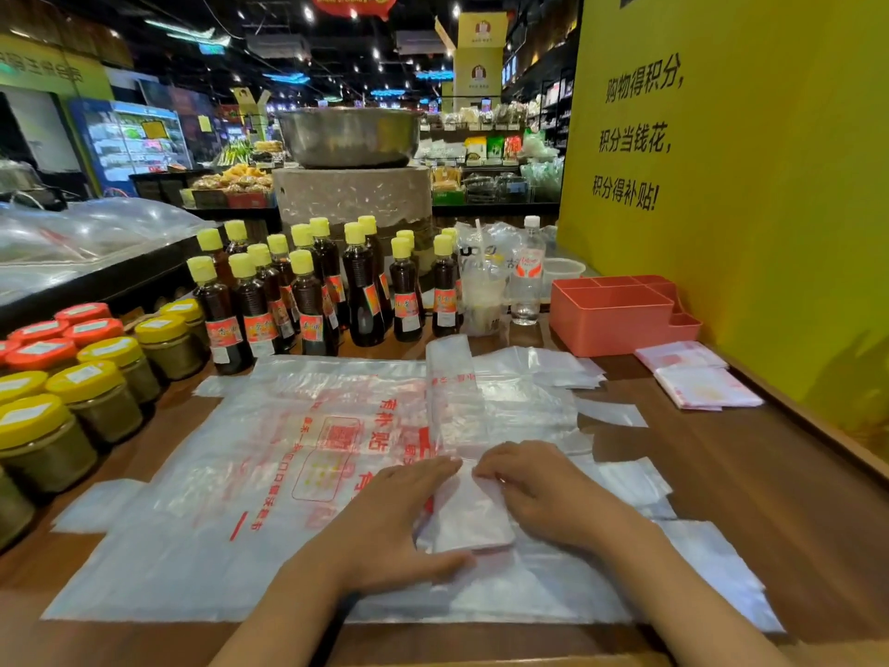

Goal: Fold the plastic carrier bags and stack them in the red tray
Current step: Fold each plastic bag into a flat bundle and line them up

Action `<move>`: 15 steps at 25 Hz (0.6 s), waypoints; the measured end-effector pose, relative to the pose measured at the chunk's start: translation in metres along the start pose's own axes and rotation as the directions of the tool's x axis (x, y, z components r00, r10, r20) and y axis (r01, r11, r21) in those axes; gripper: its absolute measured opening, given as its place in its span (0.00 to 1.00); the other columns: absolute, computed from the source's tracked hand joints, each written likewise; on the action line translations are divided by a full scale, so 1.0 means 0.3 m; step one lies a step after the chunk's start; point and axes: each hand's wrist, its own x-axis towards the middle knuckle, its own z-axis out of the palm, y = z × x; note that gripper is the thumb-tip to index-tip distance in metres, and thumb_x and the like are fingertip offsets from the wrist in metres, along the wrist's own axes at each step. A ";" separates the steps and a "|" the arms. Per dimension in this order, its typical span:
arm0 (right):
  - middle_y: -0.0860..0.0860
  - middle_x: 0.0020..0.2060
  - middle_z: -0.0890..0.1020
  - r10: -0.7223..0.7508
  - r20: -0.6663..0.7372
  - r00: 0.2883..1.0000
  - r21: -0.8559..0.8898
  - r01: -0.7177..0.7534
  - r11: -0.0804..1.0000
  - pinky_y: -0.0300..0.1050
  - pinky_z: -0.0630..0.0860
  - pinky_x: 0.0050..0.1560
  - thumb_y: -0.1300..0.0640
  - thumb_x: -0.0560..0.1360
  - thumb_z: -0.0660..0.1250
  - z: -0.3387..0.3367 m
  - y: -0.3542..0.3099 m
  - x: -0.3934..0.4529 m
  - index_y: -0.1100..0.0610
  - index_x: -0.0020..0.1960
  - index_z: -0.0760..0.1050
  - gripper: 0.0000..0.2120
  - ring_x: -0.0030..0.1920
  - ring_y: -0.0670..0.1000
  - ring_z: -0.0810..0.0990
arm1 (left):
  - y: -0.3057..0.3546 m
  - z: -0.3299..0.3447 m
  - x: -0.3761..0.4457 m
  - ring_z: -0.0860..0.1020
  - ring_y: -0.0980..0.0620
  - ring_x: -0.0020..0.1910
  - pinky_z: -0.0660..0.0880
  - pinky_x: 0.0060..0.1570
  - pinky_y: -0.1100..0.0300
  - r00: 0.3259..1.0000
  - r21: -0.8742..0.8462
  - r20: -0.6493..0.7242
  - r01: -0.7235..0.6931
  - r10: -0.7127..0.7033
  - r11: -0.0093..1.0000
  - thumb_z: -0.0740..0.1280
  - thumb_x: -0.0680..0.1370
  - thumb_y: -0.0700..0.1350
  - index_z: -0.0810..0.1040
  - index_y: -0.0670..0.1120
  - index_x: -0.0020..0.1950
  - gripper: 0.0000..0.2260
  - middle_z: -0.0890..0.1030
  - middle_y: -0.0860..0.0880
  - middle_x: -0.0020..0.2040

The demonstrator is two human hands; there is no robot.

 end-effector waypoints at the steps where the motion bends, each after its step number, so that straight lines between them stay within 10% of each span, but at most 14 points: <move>1: 0.39 0.63 0.78 0.000 0.001 1.000 0.026 0.000 1.000 0.44 0.69 0.68 0.52 0.81 0.60 -0.007 0.001 -0.002 0.43 0.66 0.76 0.16 0.61 0.43 0.74 | 0.002 -0.001 -0.003 0.56 0.70 0.69 0.54 0.69 0.67 1.000 -0.024 -0.029 -0.010 0.010 1.000 0.63 0.71 0.74 0.53 0.65 0.79 0.40 0.56 0.72 0.72; 7: 0.39 0.67 0.75 -0.006 0.022 1.000 0.069 0.005 0.998 0.39 0.63 0.68 0.55 0.77 0.66 -0.038 -0.043 -0.021 0.43 0.69 0.74 0.22 0.65 0.43 0.70 | 0.004 -0.006 -0.003 0.70 0.69 0.60 0.66 0.56 0.74 0.990 -0.180 -0.121 0.051 -0.074 0.982 0.66 0.70 0.73 0.70 0.63 0.70 0.30 0.72 0.68 0.65; 15: 0.37 0.60 0.80 0.062 -0.008 0.998 0.181 -0.059 0.982 0.45 0.72 0.65 0.60 0.78 0.63 -0.021 -0.029 -0.014 0.41 0.61 0.80 0.19 0.60 0.40 0.75 | -0.028 0.008 0.010 0.69 0.73 0.61 0.70 0.65 0.66 0.991 -0.332 -0.012 0.123 -0.134 0.935 0.71 0.74 0.62 0.70 0.68 0.69 0.24 0.70 0.73 0.64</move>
